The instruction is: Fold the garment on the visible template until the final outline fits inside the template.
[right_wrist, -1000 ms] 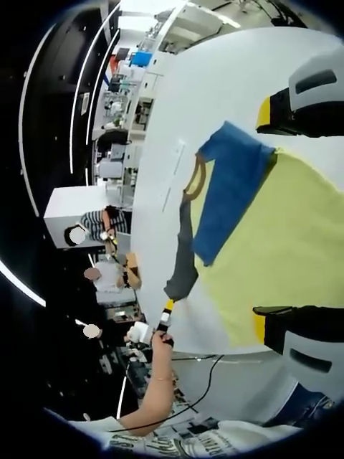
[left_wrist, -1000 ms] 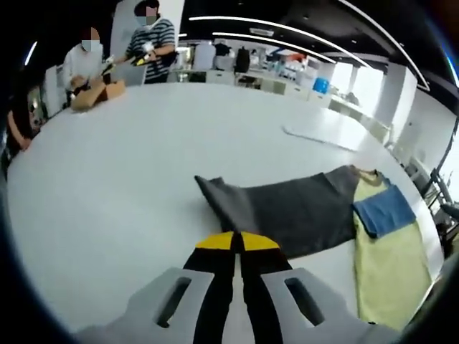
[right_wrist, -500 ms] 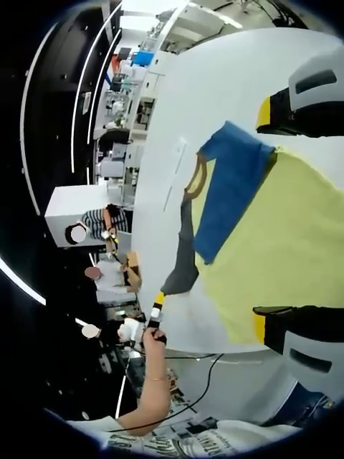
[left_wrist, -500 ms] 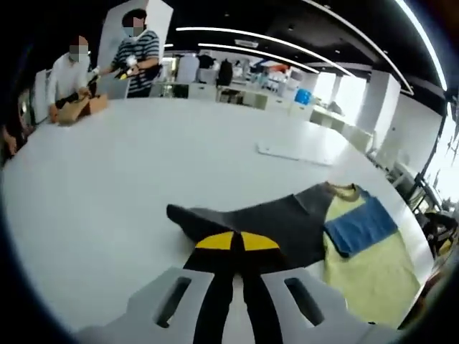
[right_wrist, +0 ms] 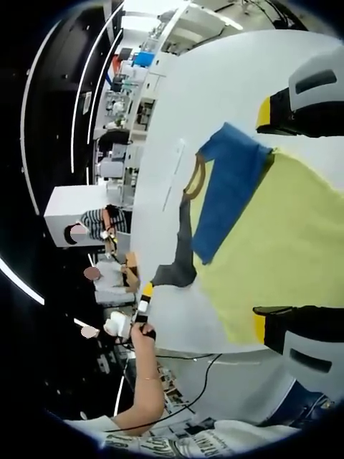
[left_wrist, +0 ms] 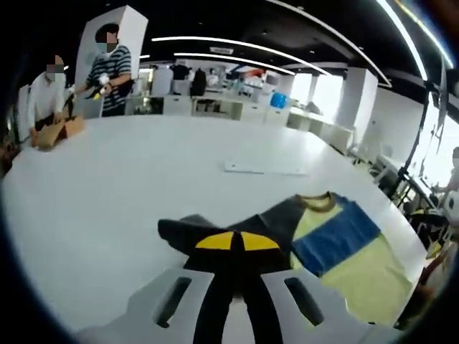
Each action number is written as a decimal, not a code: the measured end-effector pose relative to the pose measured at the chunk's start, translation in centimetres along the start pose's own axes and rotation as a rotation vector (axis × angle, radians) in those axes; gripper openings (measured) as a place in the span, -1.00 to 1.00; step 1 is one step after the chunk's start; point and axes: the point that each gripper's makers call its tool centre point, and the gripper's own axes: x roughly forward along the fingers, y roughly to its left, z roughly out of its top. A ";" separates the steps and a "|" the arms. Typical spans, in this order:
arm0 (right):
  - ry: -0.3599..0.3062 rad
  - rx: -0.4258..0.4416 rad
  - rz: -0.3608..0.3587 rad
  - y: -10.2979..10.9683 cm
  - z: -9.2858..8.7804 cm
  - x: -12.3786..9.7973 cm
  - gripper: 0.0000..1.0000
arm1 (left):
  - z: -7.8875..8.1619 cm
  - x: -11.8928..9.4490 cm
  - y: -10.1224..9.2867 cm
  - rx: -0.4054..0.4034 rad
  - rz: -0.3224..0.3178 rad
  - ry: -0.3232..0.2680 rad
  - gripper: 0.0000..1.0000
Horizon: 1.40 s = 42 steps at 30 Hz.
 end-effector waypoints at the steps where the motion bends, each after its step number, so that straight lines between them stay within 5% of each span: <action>1: -0.001 0.000 0.000 0.0 0.0 0.0 0.98 | 0.2 0.1 -0.4 0.003 -0.009 -0.003 -1.00; 22: 0.006 -0.005 -0.002 0.2 -0.3 -0.5 0.98 | 3.4 2.6 -8.3 0.059 -0.167 -0.052 -1.00; 42: 0.018 0.003 -0.015 0.1 -0.9 -0.9 0.98 | 3.3 5.3 -15.0 0.018 -0.282 -0.054 -1.00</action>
